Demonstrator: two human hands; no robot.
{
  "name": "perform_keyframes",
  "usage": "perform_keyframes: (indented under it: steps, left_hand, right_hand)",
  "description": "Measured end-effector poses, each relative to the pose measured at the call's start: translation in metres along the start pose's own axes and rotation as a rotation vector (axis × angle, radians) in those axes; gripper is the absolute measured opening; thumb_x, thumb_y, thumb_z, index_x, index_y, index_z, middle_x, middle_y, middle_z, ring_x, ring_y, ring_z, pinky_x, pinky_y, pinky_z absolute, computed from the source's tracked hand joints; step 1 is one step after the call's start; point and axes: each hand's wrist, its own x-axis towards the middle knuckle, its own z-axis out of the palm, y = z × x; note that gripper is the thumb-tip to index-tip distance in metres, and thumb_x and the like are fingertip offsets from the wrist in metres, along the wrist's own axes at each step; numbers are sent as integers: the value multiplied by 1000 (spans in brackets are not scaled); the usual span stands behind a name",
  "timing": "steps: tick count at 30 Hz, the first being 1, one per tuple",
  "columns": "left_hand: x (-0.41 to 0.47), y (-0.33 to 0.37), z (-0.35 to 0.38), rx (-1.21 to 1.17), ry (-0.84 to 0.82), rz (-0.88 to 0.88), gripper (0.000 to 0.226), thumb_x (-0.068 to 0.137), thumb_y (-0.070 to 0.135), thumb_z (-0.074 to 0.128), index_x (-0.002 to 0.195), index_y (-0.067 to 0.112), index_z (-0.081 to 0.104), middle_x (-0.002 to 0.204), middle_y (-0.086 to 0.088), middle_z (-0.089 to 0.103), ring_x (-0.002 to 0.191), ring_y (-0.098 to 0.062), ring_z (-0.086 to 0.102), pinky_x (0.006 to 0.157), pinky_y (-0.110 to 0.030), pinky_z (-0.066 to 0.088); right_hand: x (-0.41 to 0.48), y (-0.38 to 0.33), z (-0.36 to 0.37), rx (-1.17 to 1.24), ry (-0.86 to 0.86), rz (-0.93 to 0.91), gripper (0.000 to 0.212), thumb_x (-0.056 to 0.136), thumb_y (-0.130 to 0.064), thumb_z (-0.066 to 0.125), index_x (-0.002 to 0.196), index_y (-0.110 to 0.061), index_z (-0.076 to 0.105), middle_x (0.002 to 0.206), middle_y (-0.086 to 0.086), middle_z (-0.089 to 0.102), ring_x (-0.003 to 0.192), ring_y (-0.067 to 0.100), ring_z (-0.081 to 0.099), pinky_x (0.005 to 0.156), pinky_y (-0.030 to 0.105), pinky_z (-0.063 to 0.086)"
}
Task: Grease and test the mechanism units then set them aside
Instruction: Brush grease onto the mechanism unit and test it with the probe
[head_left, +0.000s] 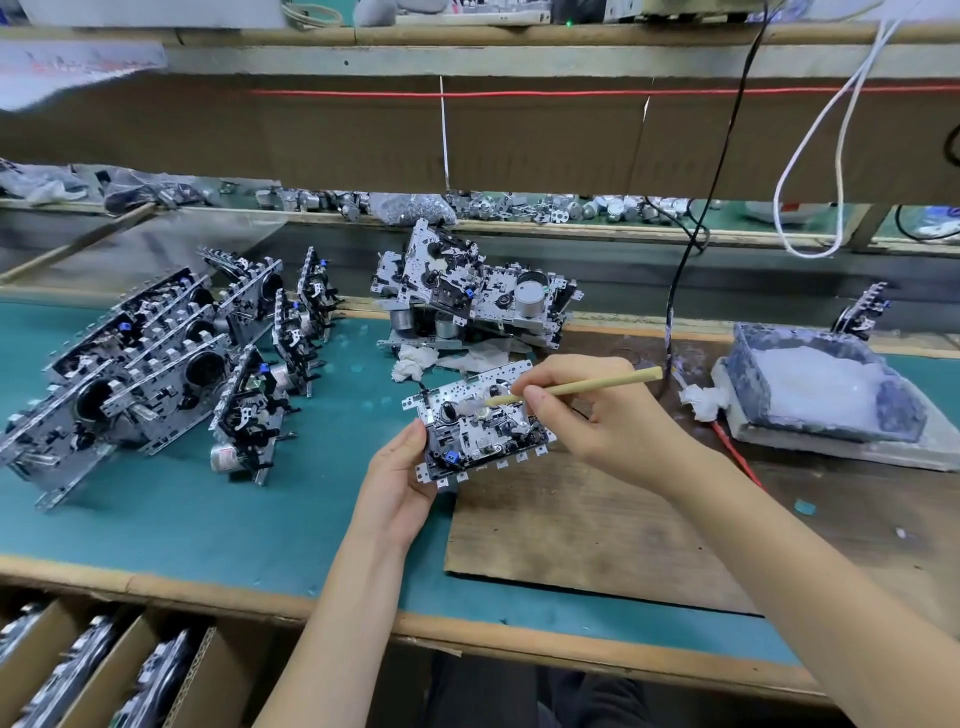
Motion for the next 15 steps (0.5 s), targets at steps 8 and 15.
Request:
perform_keyframes:
  steps: [8, 15]
  left_hand:
    - [3, -3, -2, -47, -46, 22, 37, 78, 25, 50, 106, 3, 63, 88, -6, 73, 75, -16, 70, 66, -27, 56]
    - [5, -3, -2, -31, -33, 22, 28, 92, 18, 43, 105, 4, 63, 88, -6, 73, 75, -17, 69, 66, -28, 56]
  right_hand:
    - [0, -2, 0, -39, -23, -3, 14, 90, -4, 55, 94, 1, 67, 73, 3, 61, 64, 17, 53, 57, 32, 44]
    - [1, -2, 1, -25, -25, 0, 14, 90, -4, 55, 95, 1, 67, 73, 8, 64, 63, 19, 53, 56, 32, 44]
